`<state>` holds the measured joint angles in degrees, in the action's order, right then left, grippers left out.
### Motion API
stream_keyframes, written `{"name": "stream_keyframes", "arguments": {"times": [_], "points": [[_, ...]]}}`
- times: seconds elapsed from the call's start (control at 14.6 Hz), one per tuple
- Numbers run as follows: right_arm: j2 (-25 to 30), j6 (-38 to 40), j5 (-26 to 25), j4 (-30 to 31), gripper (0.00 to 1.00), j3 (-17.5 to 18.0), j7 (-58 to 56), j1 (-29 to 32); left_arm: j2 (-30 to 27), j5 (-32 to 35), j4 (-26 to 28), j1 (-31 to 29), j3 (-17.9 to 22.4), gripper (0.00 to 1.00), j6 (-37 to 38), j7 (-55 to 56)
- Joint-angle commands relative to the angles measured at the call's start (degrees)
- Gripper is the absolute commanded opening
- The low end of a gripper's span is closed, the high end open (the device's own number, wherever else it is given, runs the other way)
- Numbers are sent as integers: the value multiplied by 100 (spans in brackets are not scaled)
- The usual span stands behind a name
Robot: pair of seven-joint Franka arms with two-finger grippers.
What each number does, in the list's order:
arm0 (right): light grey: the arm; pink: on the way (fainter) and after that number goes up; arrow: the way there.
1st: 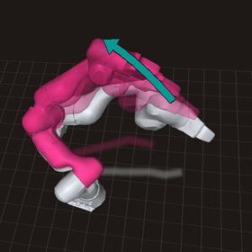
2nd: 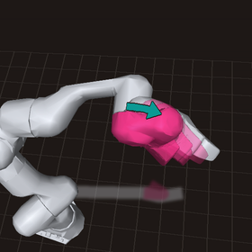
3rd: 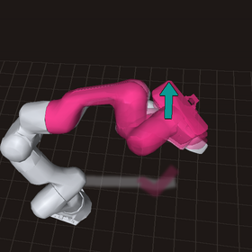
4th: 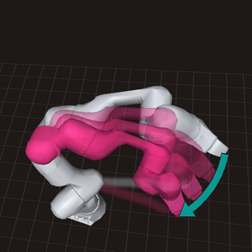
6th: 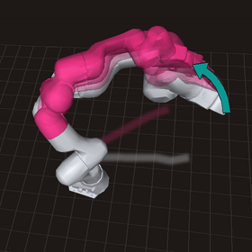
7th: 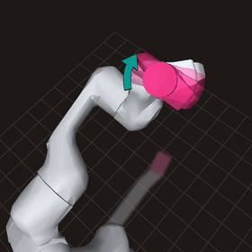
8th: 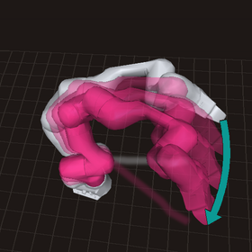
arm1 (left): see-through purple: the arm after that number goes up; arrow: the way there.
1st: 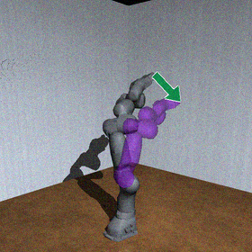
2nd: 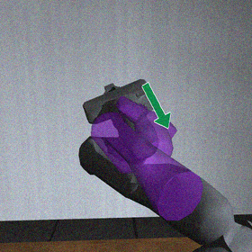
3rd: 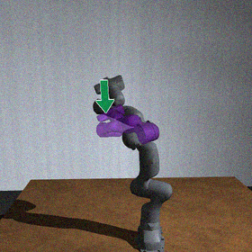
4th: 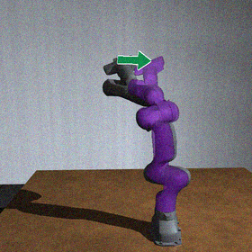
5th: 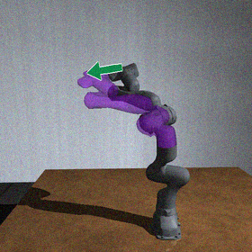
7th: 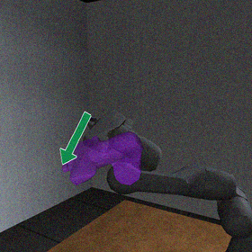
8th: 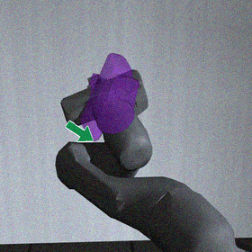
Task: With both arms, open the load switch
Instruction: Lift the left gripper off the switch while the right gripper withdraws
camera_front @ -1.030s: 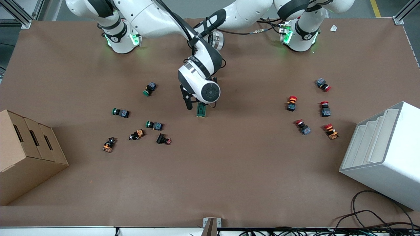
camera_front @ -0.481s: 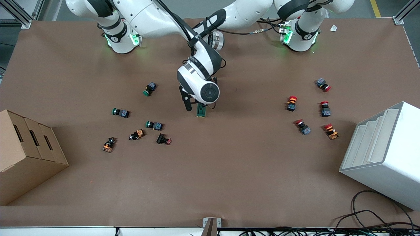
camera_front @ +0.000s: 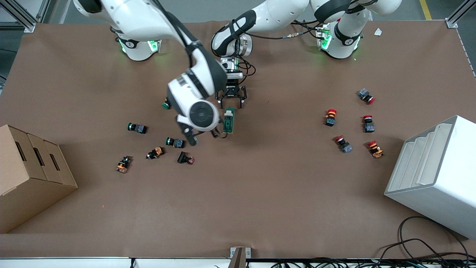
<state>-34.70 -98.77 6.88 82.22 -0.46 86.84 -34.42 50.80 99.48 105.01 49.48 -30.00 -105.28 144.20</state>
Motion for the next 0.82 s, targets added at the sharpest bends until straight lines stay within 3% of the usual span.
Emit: {"name": "stream_keyframes", "arguments": {"times": [0.0,0.27,0.76], "points": [[463,156,-160,259,100,90,-1357,635,-175,-734,-296,-44,-207,100,51,-154],[911,490,-169,259,100,90,-3879,1708,-500,-2272,-929,-79,-269,100,51,-1355],[1465,719,-696,233,100,81,-8319,3352,-1387,-4241,-1807,-930,-269,100,51,-3072]]}}
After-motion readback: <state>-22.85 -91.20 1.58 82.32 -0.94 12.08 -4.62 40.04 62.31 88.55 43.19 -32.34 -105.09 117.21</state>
